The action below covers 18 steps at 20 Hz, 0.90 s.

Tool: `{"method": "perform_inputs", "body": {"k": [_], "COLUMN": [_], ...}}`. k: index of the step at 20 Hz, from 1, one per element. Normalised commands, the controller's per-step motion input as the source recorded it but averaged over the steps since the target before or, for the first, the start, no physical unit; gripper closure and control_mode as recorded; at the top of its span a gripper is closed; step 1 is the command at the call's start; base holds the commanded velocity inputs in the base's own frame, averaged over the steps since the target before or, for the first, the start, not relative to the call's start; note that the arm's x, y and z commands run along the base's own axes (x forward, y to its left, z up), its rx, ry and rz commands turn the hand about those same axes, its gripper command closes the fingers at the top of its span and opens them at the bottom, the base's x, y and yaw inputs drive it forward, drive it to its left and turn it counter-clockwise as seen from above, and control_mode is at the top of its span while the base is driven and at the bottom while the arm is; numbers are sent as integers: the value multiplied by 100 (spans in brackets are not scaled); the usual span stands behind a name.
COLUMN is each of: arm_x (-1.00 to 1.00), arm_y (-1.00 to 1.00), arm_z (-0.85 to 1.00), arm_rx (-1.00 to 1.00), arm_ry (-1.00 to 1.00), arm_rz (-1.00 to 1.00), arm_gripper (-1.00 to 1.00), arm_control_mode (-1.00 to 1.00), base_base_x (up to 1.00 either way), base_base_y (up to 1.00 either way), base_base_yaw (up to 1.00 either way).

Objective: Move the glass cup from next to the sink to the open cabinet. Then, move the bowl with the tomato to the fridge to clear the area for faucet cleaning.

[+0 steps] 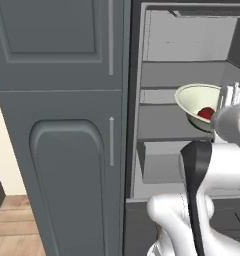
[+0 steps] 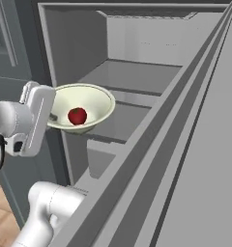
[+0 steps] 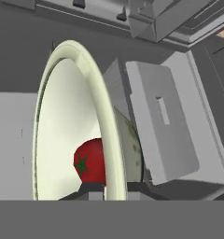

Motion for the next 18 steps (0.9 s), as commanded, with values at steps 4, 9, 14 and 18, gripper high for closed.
{"method": "perform_inputs", "body": {"k": [4,9,14,18], "arm_x": [-36,-4,3,44], "arm_y": [-73,-75,-41,-6], "arm_z": [40,62,19,-7], "arm_rx": [0,-1,-21,-24], "arm_ry": [0,0,0,0], "arm_rz": [19,16,9,7], "arm_gripper": [100,100,100,100], "arm_control_mode": [-100,-100,-100,-100], "base_base_x": [0,0,0,0], "base_base_y": [0,0,0,0], "base_base_yaw": [0,0,0,0]}}
